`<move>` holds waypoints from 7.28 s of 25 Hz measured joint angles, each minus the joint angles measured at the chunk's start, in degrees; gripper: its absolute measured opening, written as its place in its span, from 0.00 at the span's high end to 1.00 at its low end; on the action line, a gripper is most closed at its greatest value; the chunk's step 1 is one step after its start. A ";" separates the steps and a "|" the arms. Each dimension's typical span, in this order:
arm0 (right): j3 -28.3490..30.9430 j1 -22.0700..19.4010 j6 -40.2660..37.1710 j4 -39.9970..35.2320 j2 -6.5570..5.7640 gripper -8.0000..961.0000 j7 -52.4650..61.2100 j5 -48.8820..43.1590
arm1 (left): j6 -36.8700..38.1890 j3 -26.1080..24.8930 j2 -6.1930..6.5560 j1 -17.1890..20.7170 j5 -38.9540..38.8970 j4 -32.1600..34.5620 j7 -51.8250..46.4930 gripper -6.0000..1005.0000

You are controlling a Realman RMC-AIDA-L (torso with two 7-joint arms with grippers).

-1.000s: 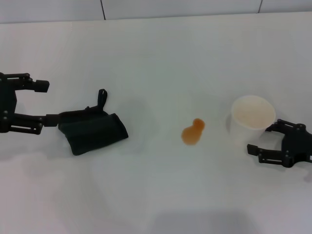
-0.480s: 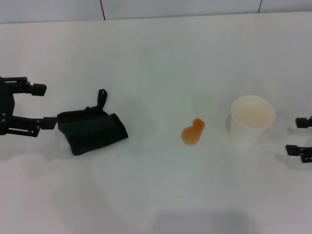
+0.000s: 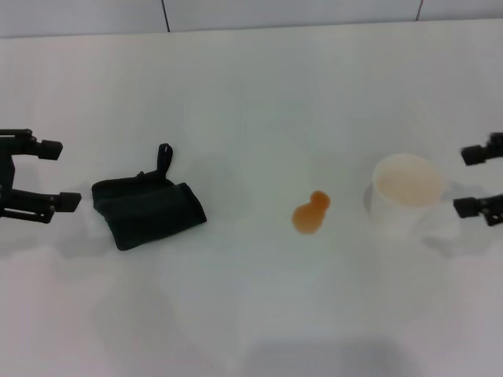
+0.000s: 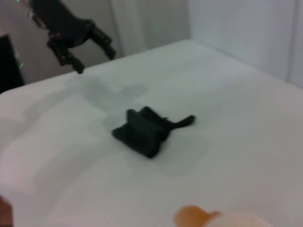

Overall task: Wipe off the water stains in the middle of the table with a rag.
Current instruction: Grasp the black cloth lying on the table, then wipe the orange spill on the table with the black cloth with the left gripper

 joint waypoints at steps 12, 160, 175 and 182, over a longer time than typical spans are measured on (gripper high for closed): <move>-6.55 11.48 -0.51 -6.38 3.49 0.12 10.06 -10.58 | -1.80 -0.05 -0.27 0.18 3.53 0.32 -0.22 0.13; -14.13 11.52 6.63 -3.97 4.09 0.12 8.79 -9.99 | -44.77 36.22 -8.64 -22.80 -5.11 -31.54 -7.13 0.95; -14.11 11.40 6.60 -3.80 4.02 0.12 8.54 -9.91 | -41.18 52.28 -8.73 -23.73 -14.11 -31.60 -9.82 0.95; -13.96 11.71 6.63 -3.75 3.92 0.12 8.48 -9.91 | -40.35 51.68 -8.38 -23.74 -13.11 -31.39 -11.68 0.95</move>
